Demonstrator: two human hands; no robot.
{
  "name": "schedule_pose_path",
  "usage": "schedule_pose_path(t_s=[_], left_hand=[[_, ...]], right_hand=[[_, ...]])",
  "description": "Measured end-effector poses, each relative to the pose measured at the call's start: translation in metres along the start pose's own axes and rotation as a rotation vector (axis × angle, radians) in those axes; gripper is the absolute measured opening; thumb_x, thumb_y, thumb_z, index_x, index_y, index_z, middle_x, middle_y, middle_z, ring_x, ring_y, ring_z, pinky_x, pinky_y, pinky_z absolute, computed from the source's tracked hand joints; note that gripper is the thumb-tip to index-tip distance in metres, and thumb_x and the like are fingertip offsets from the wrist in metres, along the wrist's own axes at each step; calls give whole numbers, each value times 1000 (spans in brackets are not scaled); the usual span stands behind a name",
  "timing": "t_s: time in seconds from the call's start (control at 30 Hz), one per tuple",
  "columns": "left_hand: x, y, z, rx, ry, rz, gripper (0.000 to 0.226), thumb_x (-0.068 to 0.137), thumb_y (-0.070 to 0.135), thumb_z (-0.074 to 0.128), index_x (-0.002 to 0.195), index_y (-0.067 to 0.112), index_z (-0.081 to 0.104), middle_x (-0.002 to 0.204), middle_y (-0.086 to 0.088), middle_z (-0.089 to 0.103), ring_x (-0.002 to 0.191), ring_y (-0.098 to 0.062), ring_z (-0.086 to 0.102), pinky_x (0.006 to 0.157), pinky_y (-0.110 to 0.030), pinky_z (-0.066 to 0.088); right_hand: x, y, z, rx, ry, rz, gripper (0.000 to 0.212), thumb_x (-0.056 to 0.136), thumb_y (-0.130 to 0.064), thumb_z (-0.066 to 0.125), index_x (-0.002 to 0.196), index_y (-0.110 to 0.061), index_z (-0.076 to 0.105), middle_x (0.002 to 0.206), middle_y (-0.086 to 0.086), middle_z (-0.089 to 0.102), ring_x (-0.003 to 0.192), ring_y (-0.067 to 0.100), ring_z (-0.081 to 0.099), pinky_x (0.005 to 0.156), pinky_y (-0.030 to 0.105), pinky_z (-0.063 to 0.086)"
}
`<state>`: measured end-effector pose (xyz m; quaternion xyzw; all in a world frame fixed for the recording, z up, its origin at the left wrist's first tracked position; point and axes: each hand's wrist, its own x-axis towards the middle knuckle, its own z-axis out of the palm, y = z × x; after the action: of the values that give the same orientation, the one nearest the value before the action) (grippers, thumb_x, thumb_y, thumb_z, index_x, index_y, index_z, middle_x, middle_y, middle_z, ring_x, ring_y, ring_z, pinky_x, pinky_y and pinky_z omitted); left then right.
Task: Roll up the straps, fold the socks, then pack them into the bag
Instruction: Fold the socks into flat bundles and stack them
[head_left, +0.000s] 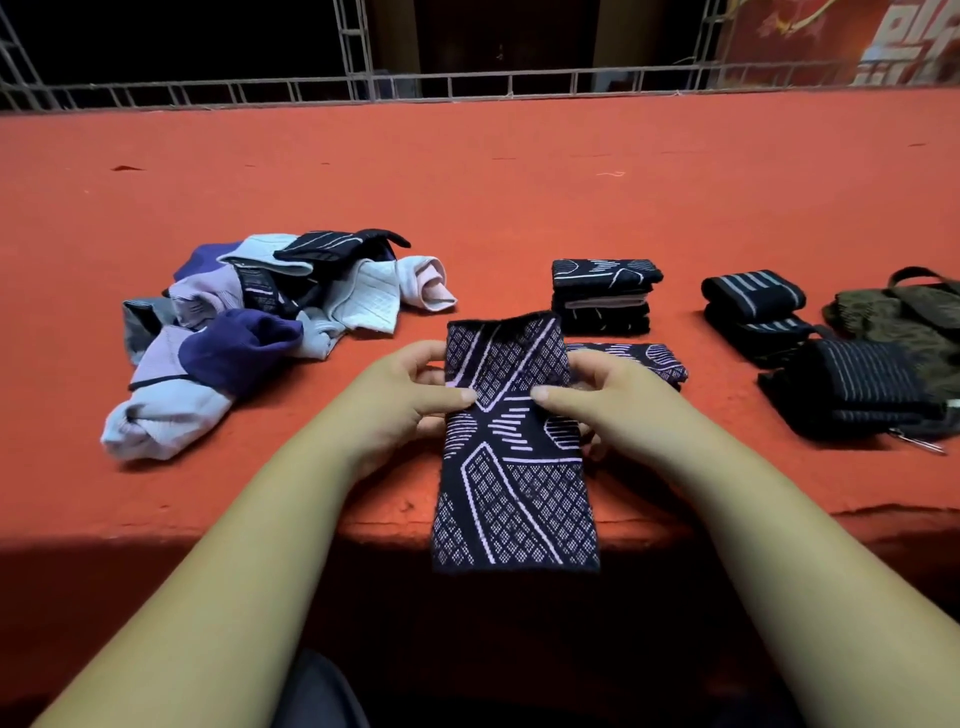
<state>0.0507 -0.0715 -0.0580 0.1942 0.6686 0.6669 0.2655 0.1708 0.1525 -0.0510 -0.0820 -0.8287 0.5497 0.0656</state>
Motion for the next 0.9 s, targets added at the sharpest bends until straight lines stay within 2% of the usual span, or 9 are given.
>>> schedule_pose_path(t_s=[0.13, 0.27, 0.33, 0.5, 0.63, 0.77, 0.9], left_hand=[[3, -2, -6, -54, 7, 45, 41, 91, -8, 70, 129, 8, 68, 125, -20, 74, 111, -25, 73, 101, -42, 59], [7, -7, -6, -77, 50, 73, 36, 90, -9, 72, 124, 1, 69, 119, -18, 77, 104, -25, 75, 83, -31, 64], [8, -8, -5, -83, 80, 60, 34, 89, -8, 74, 121, -1, 70, 116, -20, 77, 101, -25, 74, 80, -30, 63], [9, -8, -5, -180, 35, 30, 24, 89, -9, 70, 110, 2, 74, 108, -16, 77, 95, -24, 76, 84, -29, 63], [11, -7, -6, -247, -7, -15, 26, 92, -16, 61, 100, 6, 71, 98, -16, 72, 86, -23, 74, 83, -27, 63], [10, -5, -5, -205, 3, -51, 34, 96, -15, 52, 88, 13, 70, 88, -10, 69, 76, -15, 68, 73, -22, 61], [8, 2, 1, -286, 51, -79, 25, 99, -5, 48, 95, 11, 66, 87, -11, 71, 74, -18, 73, 70, -27, 63]], right_hand=[[3, 9, -3, 43, -18, 29, 17, 100, -18, 68, 115, -24, 74, 89, 11, 75, 63, 14, 60, 56, 35, 52], [4, 14, -2, 149, 5, 20, 13, 103, -13, 63, 107, -19, 74, 74, -6, 67, 60, 11, 54, 52, 31, 49], [3, 14, -1, 199, 1, 30, 18, 103, -10, 61, 109, -19, 75, 74, -5, 66, 59, 10, 53, 51, 29, 47], [5, 14, -1, 331, 40, 82, 38, 101, -2, 51, 110, -24, 79, 83, 9, 67, 58, 14, 54, 47, 27, 47], [4, 14, -2, 341, 42, 84, 45, 96, 3, 45, 111, -22, 81, 87, 11, 70, 64, 18, 55, 57, 32, 47], [3, 11, -2, 308, 62, 103, 47, 94, 6, 42, 92, -19, 81, 71, 4, 67, 56, 13, 54, 53, 30, 50], [-2, 6, -2, 317, 67, 94, 42, 93, 7, 40, 83, -16, 74, 70, 5, 67, 57, 13, 55, 55, 30, 52]])
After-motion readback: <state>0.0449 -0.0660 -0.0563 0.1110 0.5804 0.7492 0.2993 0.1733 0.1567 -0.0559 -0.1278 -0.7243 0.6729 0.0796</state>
